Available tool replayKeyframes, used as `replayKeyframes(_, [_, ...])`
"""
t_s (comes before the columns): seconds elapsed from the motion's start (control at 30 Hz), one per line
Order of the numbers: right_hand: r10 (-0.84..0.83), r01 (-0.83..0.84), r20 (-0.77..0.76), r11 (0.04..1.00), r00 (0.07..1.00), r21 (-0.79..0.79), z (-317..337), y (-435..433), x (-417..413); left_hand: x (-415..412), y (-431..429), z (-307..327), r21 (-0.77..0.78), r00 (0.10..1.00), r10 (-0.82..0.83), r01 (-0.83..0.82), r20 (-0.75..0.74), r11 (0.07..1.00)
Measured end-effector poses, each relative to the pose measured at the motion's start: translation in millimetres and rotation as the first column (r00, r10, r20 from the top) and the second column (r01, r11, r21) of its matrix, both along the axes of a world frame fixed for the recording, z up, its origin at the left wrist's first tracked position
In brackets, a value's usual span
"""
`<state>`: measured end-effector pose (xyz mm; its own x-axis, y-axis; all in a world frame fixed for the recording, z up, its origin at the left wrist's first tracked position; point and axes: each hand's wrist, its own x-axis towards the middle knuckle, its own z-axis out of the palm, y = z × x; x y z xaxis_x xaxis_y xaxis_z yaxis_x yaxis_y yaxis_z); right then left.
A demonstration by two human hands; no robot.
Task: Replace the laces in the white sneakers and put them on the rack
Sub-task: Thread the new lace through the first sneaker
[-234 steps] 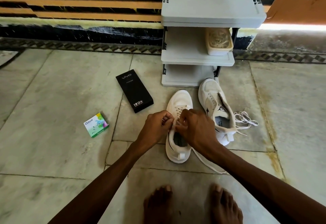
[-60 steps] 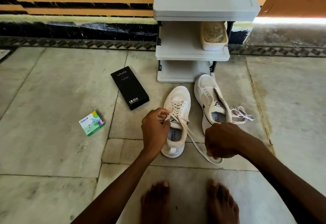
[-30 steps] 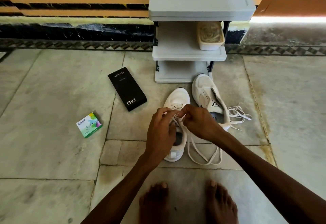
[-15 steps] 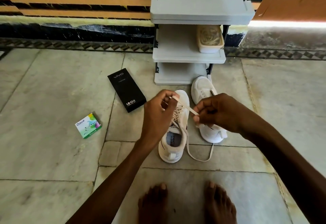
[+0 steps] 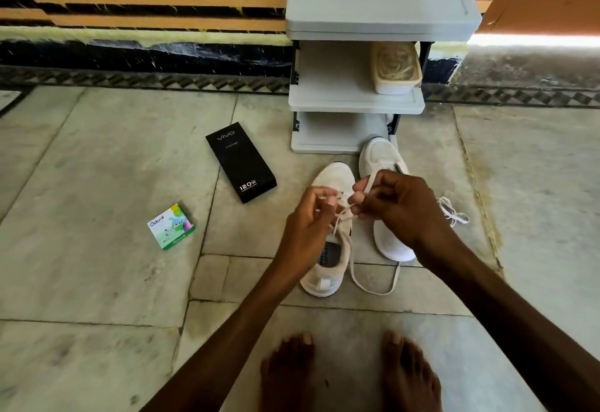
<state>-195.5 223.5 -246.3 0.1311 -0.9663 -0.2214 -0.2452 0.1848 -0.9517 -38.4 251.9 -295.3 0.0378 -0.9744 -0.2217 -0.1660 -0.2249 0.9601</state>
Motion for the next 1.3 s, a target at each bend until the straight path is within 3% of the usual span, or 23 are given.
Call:
replayKeyframes(0.1, [-0.094,0.091,0.118,0.995,0.989,0.028,0,-5,1,-4,9,-9,0.113,0.999,-0.048,0.049,-0.012,0.992])
replayKeyframes(0.27, [-0.126,0.112,0.115,0.986,0.985,0.120,-7,-7,-2,3,8,-4,0.086,0.997,0.050,-0.046,-0.054,0.995])
replayKeyframes(0.33, [-0.050,0.064,-0.072,0.976,0.996,0.209,-10,-8,-6,10,3,-3,0.056,0.999,0.020,-0.021,0.027,0.998])
replayKeyframes(0.37, [0.043,0.022,-0.284,0.975,0.958,0.222,-12,-9,-9,15,1,-2,0.036,0.996,-0.021,0.018,0.081,0.999])
replayKeyframes(0.43, [0.099,-0.035,-0.672,0.994,0.734,0.108,-17,-8,-10,23,-3,-3,0.004,0.969,-0.119,0.121,0.217,0.993])
replayKeyframes(0.47, [0.025,-0.046,-0.743,0.999,0.668,-0.008,-20,-5,-9,26,-4,-5,0.001,0.944,-0.164,0.171,0.286,0.985])
replayKeyframes(0.53, [-0.080,-0.106,-0.708,0.971,0.702,-0.215,-23,-1,-6,30,-5,-8,0.027,0.886,-0.225,0.234,0.406,0.972])
replayKeyframes(0.57, [-0.038,-0.169,-0.663,0.955,0.748,-0.245,-24,0,-5,30,-5,-8,0.045,0.857,-0.245,0.253,0.453,0.967])
replayKeyframes(0.67, [0.227,-0.352,-0.526,0.924,0.820,-0.150,-28,0,4,29,-6,-5,0.042,0.809,-0.248,0.268,0.534,0.963])
replayKeyframes(0.73, [0.281,-0.407,-0.501,0.900,0.818,-0.159,-35,2,8,26,-7,-2,0.006,0.813,-0.212,0.248,0.542,0.969])
replayKeyframes(0.97, [0.129,-0.274,-0.463,0.925,0.877,-0.262,-51,9,17,30,-5,-2,0.042,0.883,-0.220,0.223,0.415,0.974])
replayKeyframes(1.1, [0.103,-0.251,-0.547,0.947,0.831,-0.202,-61,18,20,31,-4,-11,0.059,0.774,-0.152,0.148,0.614,0.987])
replayKeyframes(1.2, [0.071,-0.244,-0.568,0.941,0.820,-0.235,-69,22,21,24,0,-26,0.051,0.655,-0.166,0.190,0.738,0.980])
replayKeyframes(1.3, [0.032,-0.189,-0.499,0.945,0.866,-0.267,-73,21,20,19,4,-37,-0.003,0.646,-0.095,0.149,0.757,0.989])
